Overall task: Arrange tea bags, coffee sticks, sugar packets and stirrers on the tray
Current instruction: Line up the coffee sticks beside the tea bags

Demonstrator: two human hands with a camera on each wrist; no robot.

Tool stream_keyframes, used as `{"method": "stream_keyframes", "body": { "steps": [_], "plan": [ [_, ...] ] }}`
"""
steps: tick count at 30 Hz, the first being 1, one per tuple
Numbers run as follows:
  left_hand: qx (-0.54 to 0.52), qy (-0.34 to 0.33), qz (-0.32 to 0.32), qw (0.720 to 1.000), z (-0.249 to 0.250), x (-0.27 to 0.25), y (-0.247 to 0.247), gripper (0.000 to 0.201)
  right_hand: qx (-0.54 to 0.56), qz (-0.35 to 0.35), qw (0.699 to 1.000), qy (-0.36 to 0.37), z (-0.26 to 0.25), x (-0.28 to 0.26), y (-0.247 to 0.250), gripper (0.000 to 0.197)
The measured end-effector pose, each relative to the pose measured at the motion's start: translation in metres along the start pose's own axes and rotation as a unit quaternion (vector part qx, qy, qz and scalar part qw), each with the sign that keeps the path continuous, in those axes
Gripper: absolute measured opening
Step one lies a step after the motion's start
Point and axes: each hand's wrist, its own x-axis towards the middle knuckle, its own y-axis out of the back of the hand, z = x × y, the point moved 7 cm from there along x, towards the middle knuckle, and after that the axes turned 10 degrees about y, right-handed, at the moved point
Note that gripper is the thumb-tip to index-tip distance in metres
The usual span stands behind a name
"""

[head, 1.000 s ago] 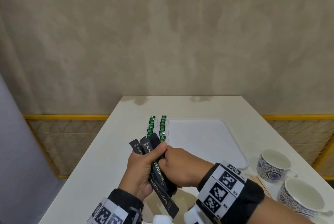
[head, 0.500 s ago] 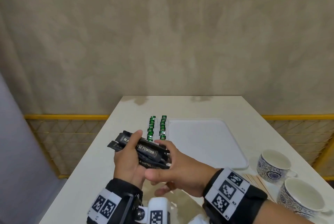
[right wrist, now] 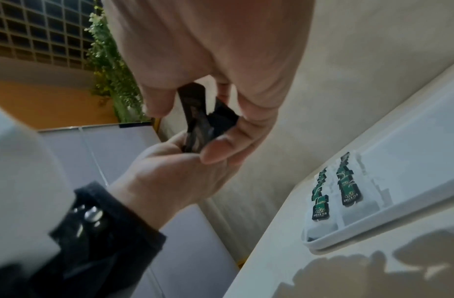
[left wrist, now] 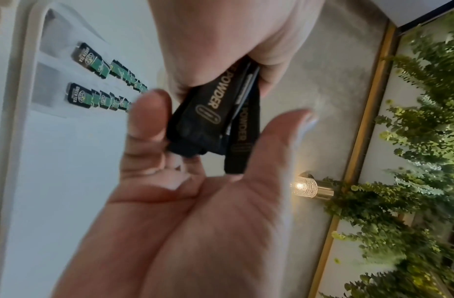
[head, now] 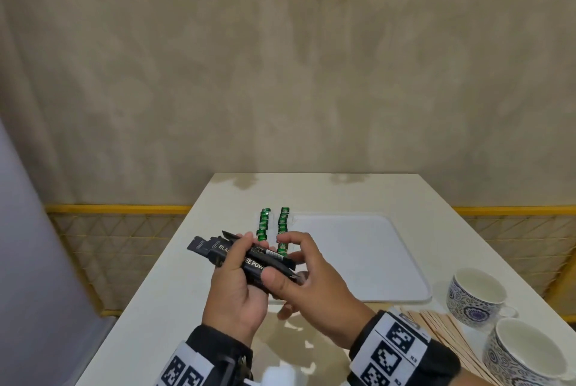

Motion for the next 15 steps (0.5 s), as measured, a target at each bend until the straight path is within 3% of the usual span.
{"method": "stream_keyframes", "body": {
  "steps": [5,9,15],
  "plan": [
    [0.035,0.016,0.005,0.999,-0.01,-0.002,0.001,0.037,-0.101,0.04,0.994,0.03,-0.003,0.003,0.011,0.013],
    [0.003,0.048,-0.033,0.998,-0.015,-0.006,-0.006,0.027,-0.128,0.055,0.99,0.016,-0.001,0.007,0.02,0.011],
    [0.023,0.049,0.004,0.999,-0.015,-0.003,-0.001,0.033,-0.187,0.041,0.981,0.013,-0.002,0.012,0.026,0.014]
  ]
}}
